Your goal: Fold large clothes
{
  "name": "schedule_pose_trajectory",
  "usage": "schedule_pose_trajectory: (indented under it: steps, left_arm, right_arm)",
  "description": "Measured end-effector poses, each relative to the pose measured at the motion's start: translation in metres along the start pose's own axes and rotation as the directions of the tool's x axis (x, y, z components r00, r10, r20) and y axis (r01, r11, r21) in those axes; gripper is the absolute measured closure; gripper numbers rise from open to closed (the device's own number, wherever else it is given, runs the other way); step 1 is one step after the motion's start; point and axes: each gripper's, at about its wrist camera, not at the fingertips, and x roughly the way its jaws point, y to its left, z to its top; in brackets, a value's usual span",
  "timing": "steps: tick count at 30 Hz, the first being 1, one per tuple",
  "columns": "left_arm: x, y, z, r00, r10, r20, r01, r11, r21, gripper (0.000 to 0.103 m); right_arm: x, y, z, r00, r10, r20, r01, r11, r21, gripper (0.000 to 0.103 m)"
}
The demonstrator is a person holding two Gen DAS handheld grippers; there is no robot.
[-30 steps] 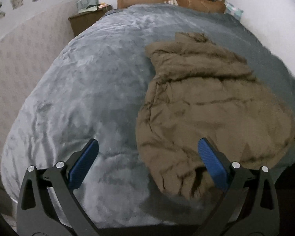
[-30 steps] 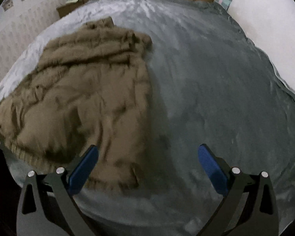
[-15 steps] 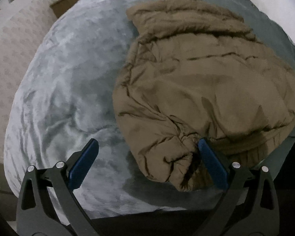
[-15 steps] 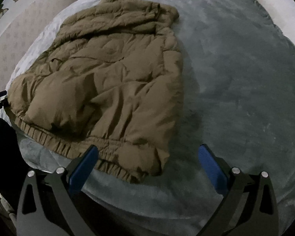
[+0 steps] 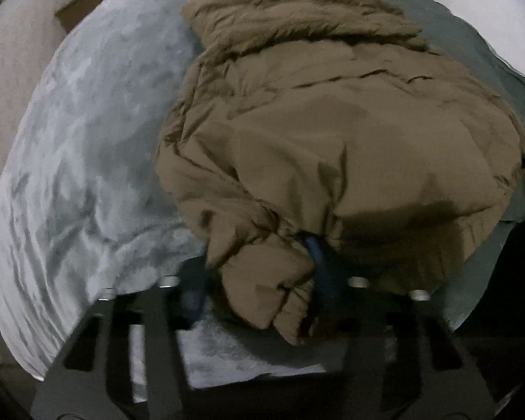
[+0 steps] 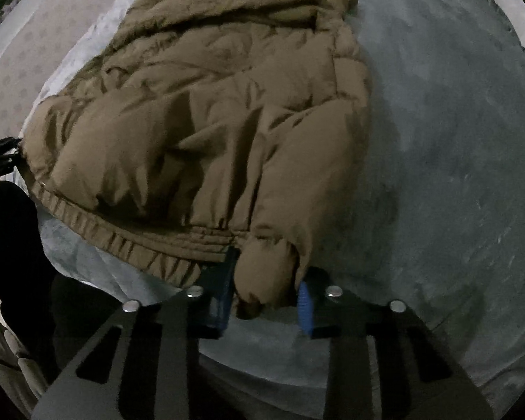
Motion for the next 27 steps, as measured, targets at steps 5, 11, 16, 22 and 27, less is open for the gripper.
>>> schedule_pose_trajectory:
  steps: [5,11,16,22,27]
  left_arm:
    - [-0.029,0.007,-0.002,0.995,0.019,0.101,-0.017,1.0,-0.026,0.076]
    - [-0.068,0.018,-0.009,0.979,0.046,0.199,-0.04,0.999,-0.033,0.077]
    - [-0.107,0.036,-0.016,0.964,0.05,0.262,-0.032,0.997,-0.07,0.079]
    - [-0.148,0.033,-0.034,0.946,0.062,0.319,-0.047,0.997,-0.054,0.08]
    - [-0.177,0.028,-0.039,0.929,0.058,0.365,-0.042,0.998,-0.053,0.08]
  right_arm:
    - [-0.028,0.012,-0.004,0.999,0.003,0.054,-0.002,1.0,-0.022,0.08]
    - [-0.088,0.024,-0.014,0.974,0.019,0.226,-0.017,1.0,-0.01,0.083]
    - [-0.125,0.034,-0.028,0.947,0.053,0.316,-0.049,0.999,-0.021,0.084]
    - [-0.154,0.038,-0.054,0.922,0.085,0.378,-0.079,0.996,-0.03,0.084]
    - [-0.169,0.042,-0.064,0.893,0.105,0.439,-0.111,0.994,-0.012,0.084]
